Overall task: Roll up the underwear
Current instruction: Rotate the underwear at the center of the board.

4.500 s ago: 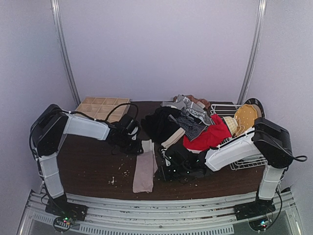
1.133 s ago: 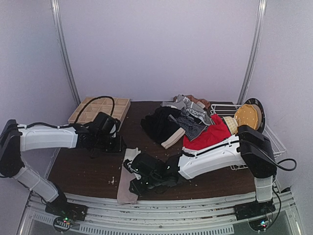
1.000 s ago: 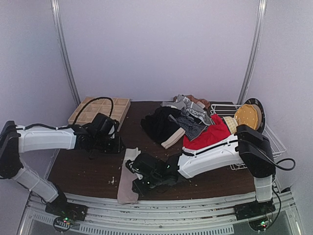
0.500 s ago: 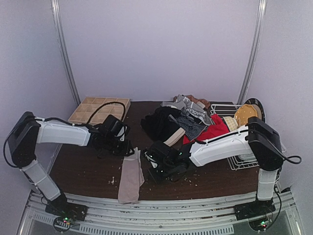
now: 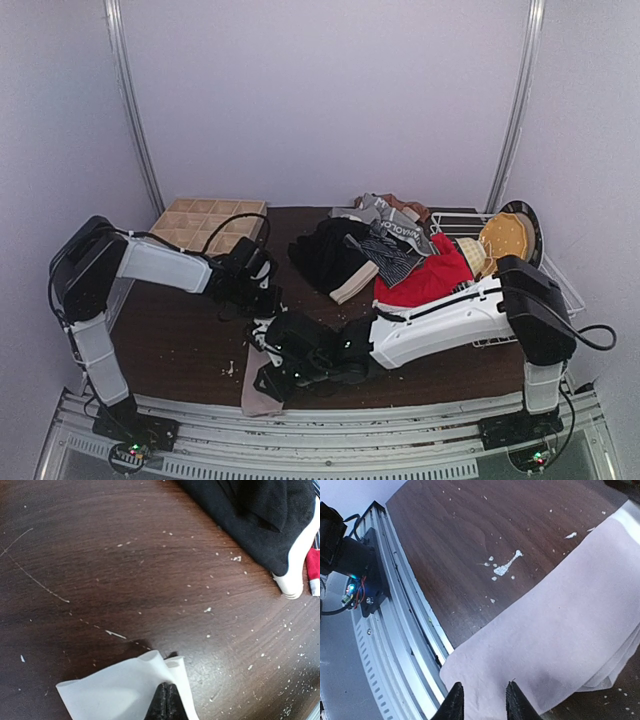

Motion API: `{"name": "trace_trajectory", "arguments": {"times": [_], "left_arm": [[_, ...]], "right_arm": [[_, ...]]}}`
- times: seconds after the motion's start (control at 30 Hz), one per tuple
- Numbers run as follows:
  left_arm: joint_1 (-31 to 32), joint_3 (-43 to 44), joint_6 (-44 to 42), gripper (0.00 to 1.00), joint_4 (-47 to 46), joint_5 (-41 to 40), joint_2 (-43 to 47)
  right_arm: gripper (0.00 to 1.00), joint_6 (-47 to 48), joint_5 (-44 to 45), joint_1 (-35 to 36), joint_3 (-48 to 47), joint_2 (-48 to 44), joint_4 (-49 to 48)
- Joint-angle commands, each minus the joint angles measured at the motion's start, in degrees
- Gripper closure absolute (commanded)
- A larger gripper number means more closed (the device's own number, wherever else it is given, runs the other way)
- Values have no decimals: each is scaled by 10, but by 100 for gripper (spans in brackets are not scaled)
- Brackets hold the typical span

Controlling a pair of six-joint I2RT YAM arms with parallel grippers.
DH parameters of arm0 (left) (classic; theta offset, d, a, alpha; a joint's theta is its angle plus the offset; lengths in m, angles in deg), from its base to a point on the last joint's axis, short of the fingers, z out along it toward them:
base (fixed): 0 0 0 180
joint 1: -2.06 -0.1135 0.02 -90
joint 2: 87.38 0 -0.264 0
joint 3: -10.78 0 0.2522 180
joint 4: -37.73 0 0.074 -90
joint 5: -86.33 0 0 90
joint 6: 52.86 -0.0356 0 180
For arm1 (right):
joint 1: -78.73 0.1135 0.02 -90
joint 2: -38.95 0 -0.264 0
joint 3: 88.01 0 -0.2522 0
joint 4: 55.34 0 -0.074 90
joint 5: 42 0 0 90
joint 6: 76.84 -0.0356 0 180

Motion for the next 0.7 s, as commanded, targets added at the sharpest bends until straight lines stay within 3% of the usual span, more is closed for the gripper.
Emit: {"name": "trace_trajectory", "arguments": {"times": [0.0, 0.3, 0.67], "left_arm": [[-10, -20, 9, 100, -44, -5, -16], [-34, -72, 30, 100, -75, -10, -19], [-38, -113, 33, 100, -65, -35, 11]], "right_arm": [[72, -18, 9, 3, -26, 44, -8], [75, -20, 77, -14, 18, 48, 41], [76, 8, 90, -85, 87, 2, 88]]}}
